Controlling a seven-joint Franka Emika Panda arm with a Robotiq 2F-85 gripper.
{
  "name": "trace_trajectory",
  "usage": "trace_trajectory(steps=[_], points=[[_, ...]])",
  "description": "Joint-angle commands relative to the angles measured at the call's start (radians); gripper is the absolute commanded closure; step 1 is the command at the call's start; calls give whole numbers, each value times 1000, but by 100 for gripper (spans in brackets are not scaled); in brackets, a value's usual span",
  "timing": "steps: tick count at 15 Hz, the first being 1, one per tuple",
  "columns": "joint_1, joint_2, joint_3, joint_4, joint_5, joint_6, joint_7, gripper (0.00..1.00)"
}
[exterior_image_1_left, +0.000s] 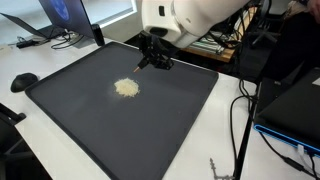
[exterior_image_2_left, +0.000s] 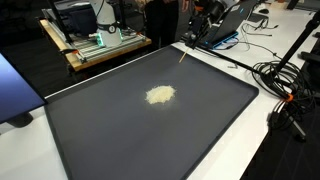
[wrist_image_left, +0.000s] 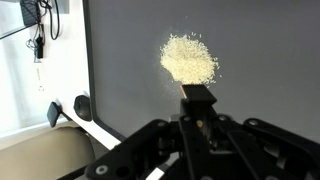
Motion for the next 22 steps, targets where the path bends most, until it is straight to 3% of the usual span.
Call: trace_trajectory(steps=[1,5,6,16,22], points=[[13,20,-19,19,6,-1,-3,88],[15,47,-27,47,7,-7,-4,88],[15,47,-27,49,7,-9,-4,97],[86,263,-96,219,-25,-53,207,97],[124,389,-135,337,-22,-112,248,97]])
